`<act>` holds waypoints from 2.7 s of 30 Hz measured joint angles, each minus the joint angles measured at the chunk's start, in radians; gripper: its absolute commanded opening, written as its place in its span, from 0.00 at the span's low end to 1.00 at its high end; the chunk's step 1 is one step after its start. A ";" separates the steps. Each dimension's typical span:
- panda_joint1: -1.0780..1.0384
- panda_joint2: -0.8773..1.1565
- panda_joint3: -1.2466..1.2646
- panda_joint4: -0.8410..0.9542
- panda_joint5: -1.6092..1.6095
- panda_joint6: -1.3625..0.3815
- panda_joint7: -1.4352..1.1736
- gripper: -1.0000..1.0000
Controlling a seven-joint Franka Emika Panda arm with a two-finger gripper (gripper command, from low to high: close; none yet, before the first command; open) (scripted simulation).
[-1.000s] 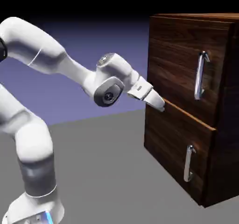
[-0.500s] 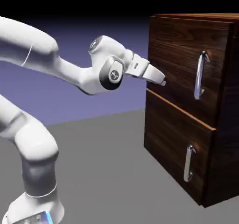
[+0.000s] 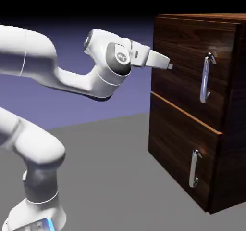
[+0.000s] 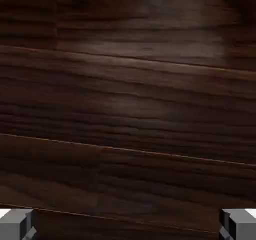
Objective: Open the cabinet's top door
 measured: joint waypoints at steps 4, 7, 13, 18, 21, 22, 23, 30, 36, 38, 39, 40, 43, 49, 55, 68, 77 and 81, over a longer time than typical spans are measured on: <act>0.057 -0.031 -0.070 0.031 -0.174 -0.004 0.120 1.00; 0.100 -0.055 -0.123 0.055 -0.304 -0.006 0.210 1.00; 0.186 -0.102 -0.228 0.101 -0.565 -0.012 0.390 1.00; 0.258 -0.142 -0.316 0.140 -0.783 -0.017 0.540 1.00; 0.301 -0.165 -0.369 0.164 -0.913 -0.019 0.630 1.00; 0.315 -0.173 -0.386 0.172 -0.957 -0.020 0.660 1.00; 0.330 -0.181 -0.404 0.179 -1.000 -0.021 0.690 1.00; 0.430 -0.236 -0.527 0.234 -1.305 -0.028 0.900 1.00; 0.558 -0.220 -0.606 0.320 -1.376 -0.052 0.942 1.00; 0.626 -0.203 -0.640 0.367 -1.384 -0.066 0.943 0.00; 0.626 -0.203 -0.640 0.367 -1.384 -0.066 0.943 0.00; 0.626 -0.203 -0.640 0.367 -1.384 -0.066 0.943 0.00; 0.517 -0.202 -0.568 0.270 -1.350 -0.127 0.950 0.00; 0.300 -0.222 -0.404 0.083 -1.246 -0.243 0.946 0.00; 0.083 -0.283 -0.206 -0.102 -1.082 -0.357 0.914 0.00; -0.193 -0.534 0.259 -0.397 -0.553 -0.592 0.755 0.00; -0.176 -0.665 0.581 -0.471 -0.171 -0.799 0.663 0.00; -0.146 -0.680 0.726 -0.470 -0.020 -0.902 0.646 0.00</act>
